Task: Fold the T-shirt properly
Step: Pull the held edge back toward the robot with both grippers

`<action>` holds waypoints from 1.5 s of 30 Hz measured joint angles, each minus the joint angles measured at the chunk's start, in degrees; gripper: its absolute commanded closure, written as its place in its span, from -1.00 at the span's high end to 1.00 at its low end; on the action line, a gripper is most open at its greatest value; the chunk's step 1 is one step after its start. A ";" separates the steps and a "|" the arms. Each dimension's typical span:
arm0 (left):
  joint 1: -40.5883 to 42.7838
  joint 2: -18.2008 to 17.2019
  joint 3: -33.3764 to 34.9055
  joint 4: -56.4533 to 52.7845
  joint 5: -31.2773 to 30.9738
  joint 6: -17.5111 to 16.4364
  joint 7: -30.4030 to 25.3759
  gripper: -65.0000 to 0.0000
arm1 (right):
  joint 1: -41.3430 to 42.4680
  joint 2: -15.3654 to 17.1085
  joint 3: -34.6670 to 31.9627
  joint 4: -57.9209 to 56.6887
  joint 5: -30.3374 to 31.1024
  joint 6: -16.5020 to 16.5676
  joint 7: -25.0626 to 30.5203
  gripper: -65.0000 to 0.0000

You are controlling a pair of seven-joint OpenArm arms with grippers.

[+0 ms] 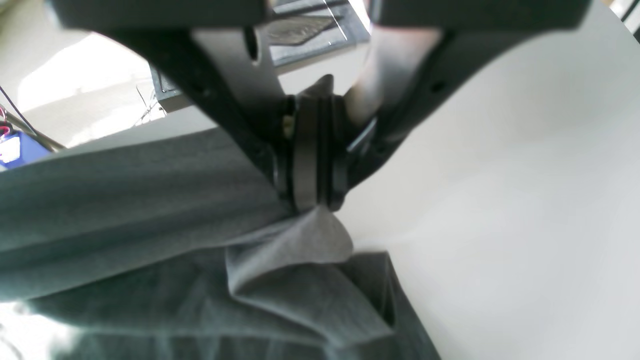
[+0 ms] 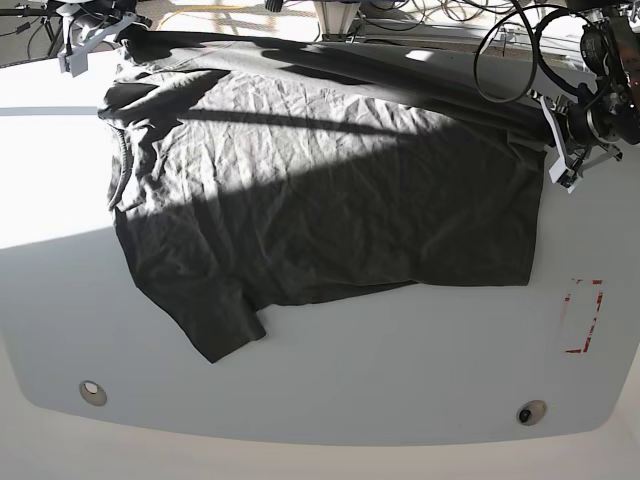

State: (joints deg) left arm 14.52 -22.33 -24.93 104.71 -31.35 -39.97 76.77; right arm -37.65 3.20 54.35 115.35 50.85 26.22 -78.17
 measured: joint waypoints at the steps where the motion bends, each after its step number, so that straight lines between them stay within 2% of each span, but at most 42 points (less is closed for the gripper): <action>1: -0.68 0.04 0.00 -0.09 0.26 0.02 -0.04 -0.95 | 0.90 0.09 -0.35 0.00 -0.28 0.02 0.07 -1.00; 7: -5.18 0.09 0.02 -0.35 0.70 0.00 0.35 -0.95 | 6.36 0.44 -1.81 -0.07 -0.68 0.00 0.00 -1.00; 13: -8.63 0.09 0.04 -1.75 0.33 0.00 0.11 -0.95 | 11.21 2.47 -2.54 -0.70 -0.66 0.02 0.07 -1.00; 25: -16.83 0.24 0.11 -17.22 1.25 0.00 0.33 -0.95 | 19.93 4.52 -7.28 -8.02 -1.40 -0.04 -0.20 -1.00; 31: -20.68 0.04 2.10 -22.56 0.98 0.00 0.26 -0.95 | 24.94 6.93 -8.50 -14.47 -1.40 -0.20 -0.07 -1.00; 37: -22.16 0.07 6.12 -26.93 1.49 0.00 -6.32 -0.95 | 29.14 9.14 -12.09 -18.86 -5.75 -0.24 0.07 -1.00; 42: -22.34 0.26 8.22 -31.45 1.77 0.00 -8.28 -0.94 | 31.71 9.68 -14.49 -20.28 -9.88 -0.22 0.24 -0.82; 45: -23.21 0.13 8.17 -33.24 1.60 0.00 -9.57 -0.86 | 32.52 9.64 -15.67 -20.52 -12.35 -0.22 0.37 -0.48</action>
State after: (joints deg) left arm -8.69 -22.20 -16.75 71.46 -29.76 -39.97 67.20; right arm -5.13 12.84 38.68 94.83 38.50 26.00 -77.80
